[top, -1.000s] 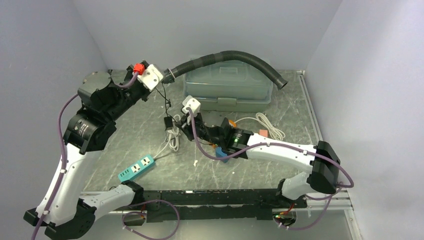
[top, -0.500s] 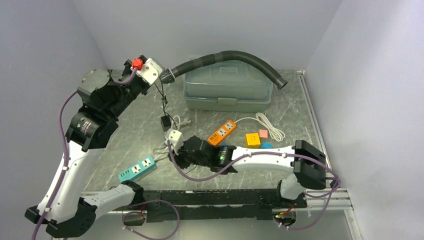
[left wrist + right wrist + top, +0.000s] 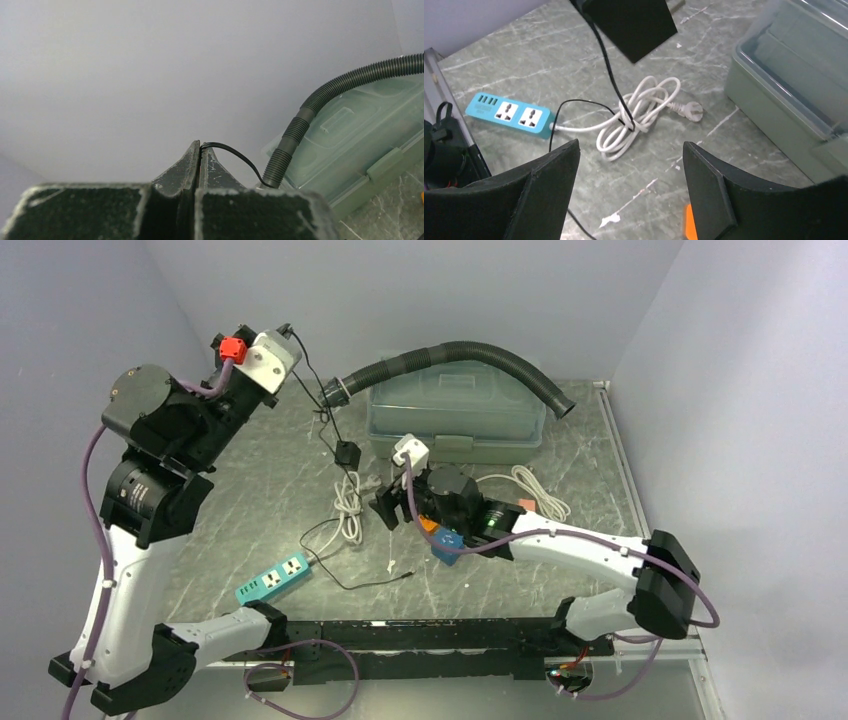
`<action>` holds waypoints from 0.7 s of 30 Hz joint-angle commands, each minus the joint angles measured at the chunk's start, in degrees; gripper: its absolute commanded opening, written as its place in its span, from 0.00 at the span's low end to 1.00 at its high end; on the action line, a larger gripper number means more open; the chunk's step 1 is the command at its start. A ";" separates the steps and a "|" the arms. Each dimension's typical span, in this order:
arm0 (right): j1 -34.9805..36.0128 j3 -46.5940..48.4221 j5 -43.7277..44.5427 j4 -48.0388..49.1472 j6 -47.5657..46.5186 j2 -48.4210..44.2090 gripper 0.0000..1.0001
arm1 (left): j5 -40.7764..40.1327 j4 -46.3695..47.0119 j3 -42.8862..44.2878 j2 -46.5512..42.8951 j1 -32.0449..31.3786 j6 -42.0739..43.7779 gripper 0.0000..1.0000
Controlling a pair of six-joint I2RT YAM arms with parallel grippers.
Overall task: Insert the plug
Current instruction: Place the plug at the center of the board.
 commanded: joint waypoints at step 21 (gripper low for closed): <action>0.71 1.35 -8.23 35.11 5.92 26.79 0.61 | -0.77 3.69 4.37 -0.28 0.19 3.65 0.00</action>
